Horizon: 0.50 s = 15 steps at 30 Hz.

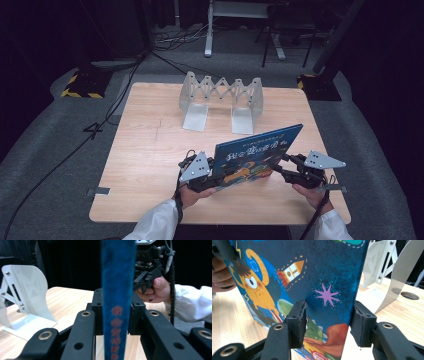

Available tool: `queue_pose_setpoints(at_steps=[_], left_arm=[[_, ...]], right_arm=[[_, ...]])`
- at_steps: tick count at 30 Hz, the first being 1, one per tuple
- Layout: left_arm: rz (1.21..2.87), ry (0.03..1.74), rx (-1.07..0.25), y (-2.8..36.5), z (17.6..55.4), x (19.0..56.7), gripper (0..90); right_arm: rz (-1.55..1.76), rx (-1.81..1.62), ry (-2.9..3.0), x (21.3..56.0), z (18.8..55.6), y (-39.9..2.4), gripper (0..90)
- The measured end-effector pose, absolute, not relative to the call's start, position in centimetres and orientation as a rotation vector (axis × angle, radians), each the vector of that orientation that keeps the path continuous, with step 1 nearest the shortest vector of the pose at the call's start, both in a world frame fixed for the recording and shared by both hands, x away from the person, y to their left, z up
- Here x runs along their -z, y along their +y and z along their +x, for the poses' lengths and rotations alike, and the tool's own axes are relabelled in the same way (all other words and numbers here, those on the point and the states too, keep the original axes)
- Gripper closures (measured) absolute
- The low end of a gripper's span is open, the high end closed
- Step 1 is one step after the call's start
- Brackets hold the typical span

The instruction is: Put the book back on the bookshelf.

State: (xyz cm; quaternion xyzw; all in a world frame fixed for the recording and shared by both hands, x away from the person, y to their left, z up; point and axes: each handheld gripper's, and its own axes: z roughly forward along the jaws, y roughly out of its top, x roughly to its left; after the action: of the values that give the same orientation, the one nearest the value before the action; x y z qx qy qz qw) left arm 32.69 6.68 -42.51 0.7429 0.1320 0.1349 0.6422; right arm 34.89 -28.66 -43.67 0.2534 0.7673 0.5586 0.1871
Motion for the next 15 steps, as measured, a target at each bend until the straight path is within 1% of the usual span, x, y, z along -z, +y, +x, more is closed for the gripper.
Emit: queue_pose_setpoints(at_steps=[1, 4, 8, 10, 11, 14, 15], left_arm=[[1.702, 0.297, -0.320, 6.7, 32.7, 42.4, 74.1], [1.738, 0.294, -0.303, 6.5, 32.9, 43.1, 77.1], [1.778, 0.297, -0.292, 6.2, 33.2, 44.3, 74.4], [1.779, 0.313, -0.287, 6.2, 33.4, 44.5, 69.4], [1.768, 0.314, -0.291, 6.4, 33.5, 44.5, 68.8], [1.764, 0.319, -0.292, 6.4, 33.6, 44.4, 70.1], [1.764, 0.319, -0.292, 6.4, 33.6, 44.4, 71.7]], right_arm=[[0.713, -1.572, 2.157, 43.7, 34.9, -28.6, 51.8], [0.711, -1.581, 2.157, 43.8, 34.9, -28.8, 51.9], [0.715, -1.569, 2.162, 44.0, 34.9, -28.8, 52.0], [0.717, -1.551, 2.174, 44.2, 34.9, -28.7, 52.1], [0.718, -1.546, 2.173, 44.3, 34.9, -28.7, 52.0], [0.724, -1.540, 2.168, 44.4, 34.9, -28.6, 52.0], [0.726, -1.541, 2.168, 44.4, 34.9, -28.6, 51.9]])
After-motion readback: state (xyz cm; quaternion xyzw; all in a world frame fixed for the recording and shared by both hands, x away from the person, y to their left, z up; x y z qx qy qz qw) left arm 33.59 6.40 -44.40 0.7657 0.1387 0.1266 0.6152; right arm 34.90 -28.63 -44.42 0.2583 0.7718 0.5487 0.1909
